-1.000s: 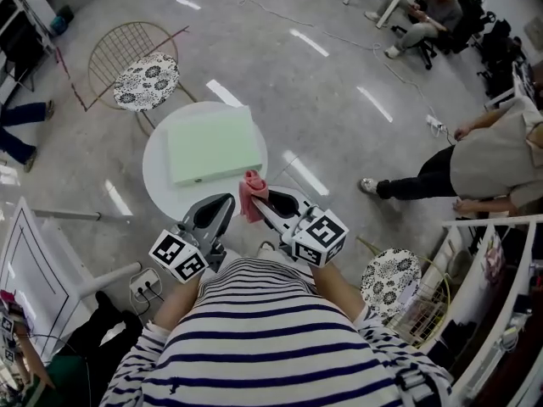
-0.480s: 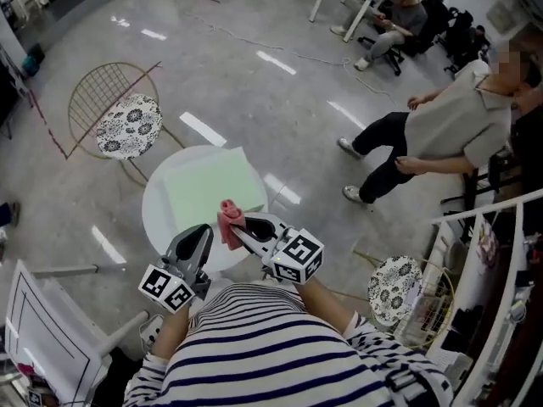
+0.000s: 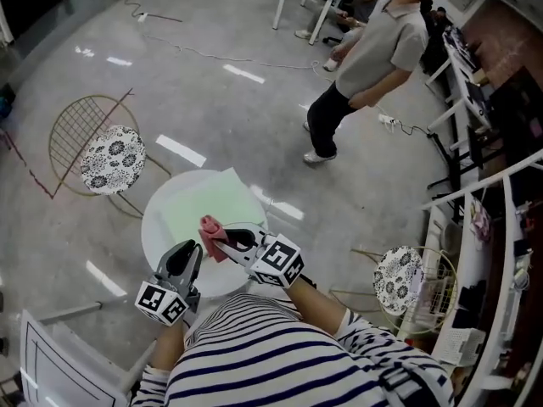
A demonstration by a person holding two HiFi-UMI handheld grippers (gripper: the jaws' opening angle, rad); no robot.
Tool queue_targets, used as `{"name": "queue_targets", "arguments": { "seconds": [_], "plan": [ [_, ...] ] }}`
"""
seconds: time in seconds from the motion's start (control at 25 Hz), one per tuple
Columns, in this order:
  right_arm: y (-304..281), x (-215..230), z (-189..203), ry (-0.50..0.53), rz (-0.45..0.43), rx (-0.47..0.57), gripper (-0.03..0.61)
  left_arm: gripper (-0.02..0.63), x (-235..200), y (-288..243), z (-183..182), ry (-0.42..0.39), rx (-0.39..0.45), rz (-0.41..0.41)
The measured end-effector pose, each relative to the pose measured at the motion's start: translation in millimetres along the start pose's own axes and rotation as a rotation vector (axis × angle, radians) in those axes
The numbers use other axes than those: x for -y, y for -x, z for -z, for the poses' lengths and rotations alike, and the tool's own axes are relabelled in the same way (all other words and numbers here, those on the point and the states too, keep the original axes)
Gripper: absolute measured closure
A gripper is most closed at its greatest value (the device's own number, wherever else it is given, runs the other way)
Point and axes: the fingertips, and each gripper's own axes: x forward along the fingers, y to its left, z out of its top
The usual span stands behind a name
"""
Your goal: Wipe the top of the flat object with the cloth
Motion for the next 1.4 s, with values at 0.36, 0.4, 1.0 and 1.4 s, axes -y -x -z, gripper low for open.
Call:
{"name": "queue_targets", "arguments": {
  "seconds": [0.36, 0.4, 1.0, 1.4],
  "plan": [
    [-37, 62, 10, 0.011, -0.035, -0.101, 0.522, 0.429, -49, -21, 6, -0.061, -0.034, -0.100],
    [-42, 69, 10, 0.018, -0.048, -0.115, 0.522, 0.407, -55, -23, 8, -0.061, -0.036, -0.119],
    [-101, 170, 84, -0.056, 0.042, -0.393, 0.522, 0.198, -125, -18, 116, -0.145, -0.420, -0.271],
    [-100, 255, 152, -0.121, 0.268, -0.637, 0.522, 0.144, -145, 2, 200, -0.188, -0.729, -0.257]
  ]
}}
